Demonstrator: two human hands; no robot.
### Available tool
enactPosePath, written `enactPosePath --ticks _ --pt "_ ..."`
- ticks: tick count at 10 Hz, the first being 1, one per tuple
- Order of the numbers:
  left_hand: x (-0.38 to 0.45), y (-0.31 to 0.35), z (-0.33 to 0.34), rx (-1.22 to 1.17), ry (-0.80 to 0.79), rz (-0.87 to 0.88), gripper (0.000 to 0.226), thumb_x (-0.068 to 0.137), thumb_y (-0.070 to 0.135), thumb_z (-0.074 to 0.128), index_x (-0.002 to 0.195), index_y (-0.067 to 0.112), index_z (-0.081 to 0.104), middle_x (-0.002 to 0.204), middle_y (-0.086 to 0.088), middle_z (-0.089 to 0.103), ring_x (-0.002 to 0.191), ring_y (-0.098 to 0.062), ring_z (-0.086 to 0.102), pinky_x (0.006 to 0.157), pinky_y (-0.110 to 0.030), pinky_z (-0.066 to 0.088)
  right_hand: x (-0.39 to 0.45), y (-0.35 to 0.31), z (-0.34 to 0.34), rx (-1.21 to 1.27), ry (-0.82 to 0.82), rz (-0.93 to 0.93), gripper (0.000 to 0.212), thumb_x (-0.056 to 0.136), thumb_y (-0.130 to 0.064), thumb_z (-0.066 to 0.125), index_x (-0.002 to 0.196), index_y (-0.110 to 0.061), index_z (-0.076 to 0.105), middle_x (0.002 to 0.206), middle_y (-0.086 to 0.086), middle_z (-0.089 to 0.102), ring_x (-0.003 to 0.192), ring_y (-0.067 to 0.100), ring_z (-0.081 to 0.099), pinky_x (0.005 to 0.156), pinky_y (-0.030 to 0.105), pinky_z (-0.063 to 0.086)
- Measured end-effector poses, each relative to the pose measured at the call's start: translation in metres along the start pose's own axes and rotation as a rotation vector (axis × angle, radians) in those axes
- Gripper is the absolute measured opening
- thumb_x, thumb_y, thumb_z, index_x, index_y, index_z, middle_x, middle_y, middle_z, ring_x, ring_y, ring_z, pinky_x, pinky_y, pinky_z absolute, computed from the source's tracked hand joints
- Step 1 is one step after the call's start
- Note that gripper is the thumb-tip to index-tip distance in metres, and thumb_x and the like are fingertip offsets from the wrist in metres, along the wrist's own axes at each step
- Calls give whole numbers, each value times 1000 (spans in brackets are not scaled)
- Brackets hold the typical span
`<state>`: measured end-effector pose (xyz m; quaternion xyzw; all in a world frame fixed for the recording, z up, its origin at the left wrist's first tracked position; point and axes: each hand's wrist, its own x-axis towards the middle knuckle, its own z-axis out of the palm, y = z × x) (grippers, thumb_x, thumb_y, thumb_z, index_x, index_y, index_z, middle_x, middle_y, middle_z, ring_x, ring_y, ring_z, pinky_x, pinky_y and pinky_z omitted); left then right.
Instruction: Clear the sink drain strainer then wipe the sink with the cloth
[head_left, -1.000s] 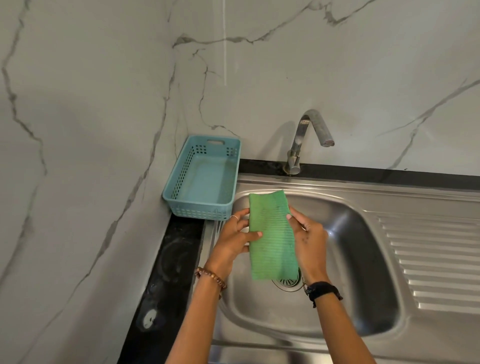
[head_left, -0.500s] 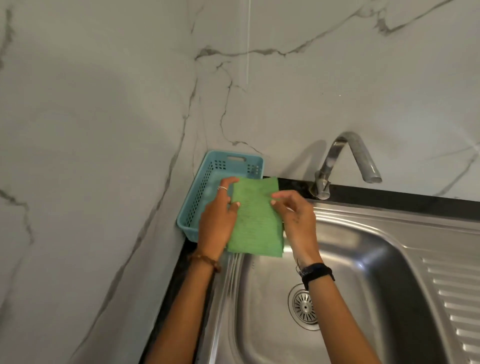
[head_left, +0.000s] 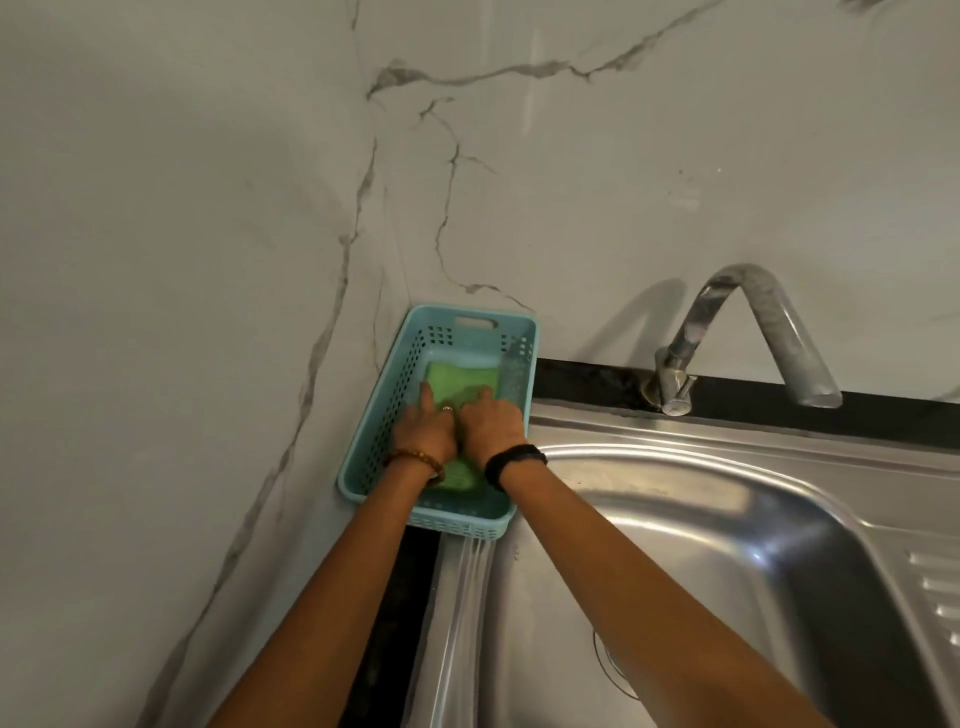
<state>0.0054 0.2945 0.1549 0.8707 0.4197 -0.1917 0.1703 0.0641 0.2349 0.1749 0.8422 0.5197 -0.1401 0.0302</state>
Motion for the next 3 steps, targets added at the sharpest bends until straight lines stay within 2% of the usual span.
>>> enactPosePath --ticks 1,2,3 --pt "-14 8 -2 -7 202 -3 36 96 21 42 128 8 49 146 -18 35 126 -35 41 102 -44 38 -9 3 -6 129 100 -13 27 96 -4 38 117 -2 54 125 19 51 107 33 59 87 39 48" --pt "-44 22 -10 -285 467 118 20 92 11 44 101 3 61 105 -16 66 92 -31 61 74 -39 49 -39 12 -23 257 306 -36 22 91 -1 42 109 -4 54 112 17 59 97 35 62 74 40 47" --pt "-87 42 -5 -546 590 228 18 93 17 47 85 8 60 80 -8 63 67 -19 55 58 -26 37 -84 31 -25 373 531 23 17 94 -11 42 106 -10 54 104 10 62 86 32 63 65 36 44"
